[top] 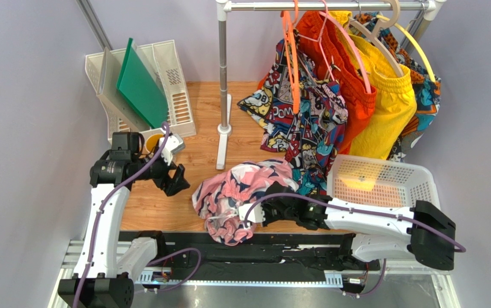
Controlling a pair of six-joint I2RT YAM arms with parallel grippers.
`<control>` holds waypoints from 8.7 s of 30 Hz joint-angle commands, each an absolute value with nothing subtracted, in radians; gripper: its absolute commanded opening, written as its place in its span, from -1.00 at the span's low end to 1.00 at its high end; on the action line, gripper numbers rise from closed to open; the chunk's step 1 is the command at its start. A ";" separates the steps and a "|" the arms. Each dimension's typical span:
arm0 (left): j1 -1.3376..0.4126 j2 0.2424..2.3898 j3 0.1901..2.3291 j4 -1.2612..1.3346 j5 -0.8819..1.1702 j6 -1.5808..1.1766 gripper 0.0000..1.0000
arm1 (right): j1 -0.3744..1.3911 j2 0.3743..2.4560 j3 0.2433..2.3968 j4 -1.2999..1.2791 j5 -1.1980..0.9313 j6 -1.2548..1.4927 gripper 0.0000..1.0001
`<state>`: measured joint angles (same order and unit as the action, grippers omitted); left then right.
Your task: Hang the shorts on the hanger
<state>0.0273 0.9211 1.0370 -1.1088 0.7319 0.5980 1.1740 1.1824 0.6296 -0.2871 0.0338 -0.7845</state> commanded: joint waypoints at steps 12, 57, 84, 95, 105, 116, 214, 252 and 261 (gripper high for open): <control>-0.173 0.879 0.996 -1.028 0.810 0.674 0.74 | 0.864 1.095 1.223 -0.552 0.052 -0.595 -1.00; -0.783 0.942 1.262 -1.046 0.437 0.679 -1.00 | 0.798 1.081 1.505 -0.689 0.118 -0.391 -1.00; -0.508 1.117 1.252 -1.126 0.434 0.919 -1.00 | 0.732 0.979 1.011 -0.462 -0.199 -0.416 -1.00; -0.752 1.094 0.825 -0.962 0.422 0.977 -0.70 | 0.779 1.006 0.710 -0.402 -0.333 -0.463 -0.79; -0.626 0.997 1.246 -1.160 0.532 0.798 0.52 | 0.782 0.844 1.111 -0.810 -0.319 -0.422 0.75; -0.535 1.072 1.614 -1.066 0.535 0.490 0.64 | 0.706 1.008 1.646 -0.799 -0.012 -0.063 0.66; -0.460 0.785 1.031 -0.932 0.902 0.931 0.19 | 0.675 1.043 1.345 -1.466 -1.029 -0.643 -1.00; -0.514 0.808 0.983 -0.819 0.850 0.465 -1.00 | 0.844 1.243 1.428 -0.698 -0.692 -0.284 -0.69; -0.512 0.802 0.988 -0.900 0.779 0.480 -0.24 | 0.836 1.165 1.399 -0.778 -0.643 -0.383 -1.00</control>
<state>-0.5095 0.8143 0.9676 -0.8520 0.7841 0.4500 0.8433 1.2308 1.4044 -0.7563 -0.6891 -0.3126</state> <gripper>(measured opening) 0.256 0.003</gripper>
